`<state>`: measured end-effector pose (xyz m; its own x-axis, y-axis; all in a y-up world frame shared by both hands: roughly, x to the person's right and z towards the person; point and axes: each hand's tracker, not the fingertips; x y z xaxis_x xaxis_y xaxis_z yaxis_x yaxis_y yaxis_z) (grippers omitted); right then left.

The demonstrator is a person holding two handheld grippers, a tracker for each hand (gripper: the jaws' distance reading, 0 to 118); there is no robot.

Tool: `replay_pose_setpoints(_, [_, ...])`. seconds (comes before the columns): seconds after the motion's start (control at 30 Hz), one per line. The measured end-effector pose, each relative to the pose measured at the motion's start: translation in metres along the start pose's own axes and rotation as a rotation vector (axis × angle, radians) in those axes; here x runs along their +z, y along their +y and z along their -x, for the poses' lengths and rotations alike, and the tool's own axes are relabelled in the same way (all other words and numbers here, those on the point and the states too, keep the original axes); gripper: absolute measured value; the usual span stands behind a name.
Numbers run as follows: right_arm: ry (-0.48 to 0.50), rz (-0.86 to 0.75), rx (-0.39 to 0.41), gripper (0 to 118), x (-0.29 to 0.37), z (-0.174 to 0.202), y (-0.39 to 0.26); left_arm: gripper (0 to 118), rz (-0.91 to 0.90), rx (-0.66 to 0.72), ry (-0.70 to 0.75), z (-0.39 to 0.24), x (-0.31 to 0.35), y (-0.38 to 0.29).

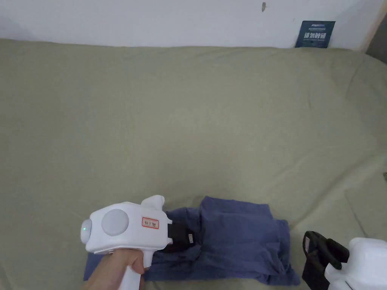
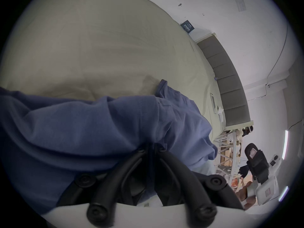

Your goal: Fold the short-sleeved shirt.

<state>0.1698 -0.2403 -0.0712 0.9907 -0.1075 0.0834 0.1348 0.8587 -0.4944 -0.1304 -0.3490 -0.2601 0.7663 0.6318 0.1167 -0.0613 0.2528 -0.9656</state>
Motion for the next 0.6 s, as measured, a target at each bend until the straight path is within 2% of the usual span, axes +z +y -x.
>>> replay_pose_setpoints(0.1, [-0.001, 0.016, 0.013, 6, -0.004, 0.002, 0.001, 8, 0.02, 0.011, -0.016, -0.001, 0.022, 0.004])
replay_pose_setpoints(0.23, [0.017, 0.013, 0.017, 6, -0.009, 0.01, 0.004, 8, -0.056, -0.096, 0.016, 0.005, 0.107, 0.002])
replay_pose_setpoints(0.33, [0.039, 0.018, 0.032, 6, -0.016, 0.021, 0.005, 8, -0.126, -0.057, 0.077, 0.037, 0.167, -0.004])
replay_pose_setpoints(0.43, [0.061, 0.025, 0.058, 6, -0.02, 0.032, 0.004, 8, -0.168, 0.002, 0.155, 0.075, 0.191, -0.011])
replay_pose_setpoints(0.47, [0.066, 0.029, 0.062, 6, -0.022, 0.035, 0.004, 8, -0.167, 0.04, 0.157, 0.085, 0.191, -0.013])
replay_pose_setpoints(0.53, [0.076, 0.046, 0.077, 6, -0.024, 0.04, 0.003, 9, -0.154, 0.051, 0.06, 0.104, 0.188, -0.012])
replay_pose_setpoints(0.57, [0.074, 0.048, 0.082, 6, -0.025, 0.042, 0.002, 27, -0.14, 0.079, 0.017, 0.108, 0.183, -0.01])
replay_pose_setpoints(0.6, [0.075, 0.053, 0.086, 6, -0.024, 0.044, 0.002, 64, -0.124, 0.112, 0.014, 0.113, 0.178, -0.009])
